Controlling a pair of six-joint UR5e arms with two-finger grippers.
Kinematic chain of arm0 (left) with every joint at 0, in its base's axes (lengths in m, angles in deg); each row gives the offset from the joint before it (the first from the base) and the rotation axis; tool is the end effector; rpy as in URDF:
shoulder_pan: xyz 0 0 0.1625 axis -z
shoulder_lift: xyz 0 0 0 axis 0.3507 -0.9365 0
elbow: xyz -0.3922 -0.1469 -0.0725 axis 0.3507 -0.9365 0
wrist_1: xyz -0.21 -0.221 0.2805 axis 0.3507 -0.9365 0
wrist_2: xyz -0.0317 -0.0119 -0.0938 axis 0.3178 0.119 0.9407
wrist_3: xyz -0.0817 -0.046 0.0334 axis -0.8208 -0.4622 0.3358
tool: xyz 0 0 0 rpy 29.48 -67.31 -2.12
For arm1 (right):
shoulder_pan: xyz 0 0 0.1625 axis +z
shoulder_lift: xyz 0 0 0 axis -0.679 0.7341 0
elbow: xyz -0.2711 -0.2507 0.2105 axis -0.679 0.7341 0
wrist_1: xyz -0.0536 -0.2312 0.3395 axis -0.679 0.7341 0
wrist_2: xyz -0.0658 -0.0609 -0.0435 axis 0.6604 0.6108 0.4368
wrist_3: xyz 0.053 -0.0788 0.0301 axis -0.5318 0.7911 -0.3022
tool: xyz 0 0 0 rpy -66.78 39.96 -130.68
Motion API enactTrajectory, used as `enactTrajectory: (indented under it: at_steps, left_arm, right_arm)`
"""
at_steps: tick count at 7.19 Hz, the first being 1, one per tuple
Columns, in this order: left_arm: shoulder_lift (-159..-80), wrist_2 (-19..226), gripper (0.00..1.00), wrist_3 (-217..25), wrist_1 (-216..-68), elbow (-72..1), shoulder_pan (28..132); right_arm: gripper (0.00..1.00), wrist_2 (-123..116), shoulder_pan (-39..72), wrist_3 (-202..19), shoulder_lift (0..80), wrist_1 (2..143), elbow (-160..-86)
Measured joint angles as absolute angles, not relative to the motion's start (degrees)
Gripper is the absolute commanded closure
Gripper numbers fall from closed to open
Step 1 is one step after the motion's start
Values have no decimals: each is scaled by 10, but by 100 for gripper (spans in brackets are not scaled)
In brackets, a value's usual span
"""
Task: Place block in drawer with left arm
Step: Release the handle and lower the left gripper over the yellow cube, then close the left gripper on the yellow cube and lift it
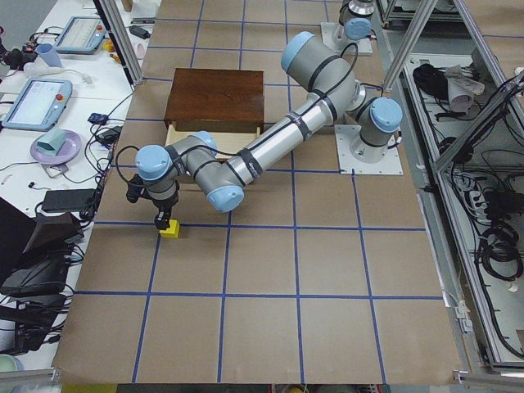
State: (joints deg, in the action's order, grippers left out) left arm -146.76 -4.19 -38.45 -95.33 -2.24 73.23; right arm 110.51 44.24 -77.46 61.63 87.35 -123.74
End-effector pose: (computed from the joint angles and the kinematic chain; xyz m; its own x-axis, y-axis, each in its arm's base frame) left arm 0.3726 -0.7210 0.2648 -0.9948 0.1005 -0.0165 0.1018 0.9871 -0.1233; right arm 0.1065 -0.4869 0.4720 -0.9952 0.0964 0.0158 0.0965 0.9953 0.0109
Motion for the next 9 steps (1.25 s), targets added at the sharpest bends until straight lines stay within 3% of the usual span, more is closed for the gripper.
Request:
enactTrajectory:
  at_steps: [7, 8, 9]
  left_arm:
    - [-1545, -37, 0, -414, -939, 23, 732]
    - [-1549, -35, 31, -415, -940, 23, 732]
    - [-1550, -34, 84, -415, -940, 23, 732]
  right_arm:
    - [0, 1105, 442, -775, 616, 873, -1237]
    - [0, 1105, 442, -775, 616, 873, -1237]
    - [0, 1105, 442, -775, 616, 873, -1237]
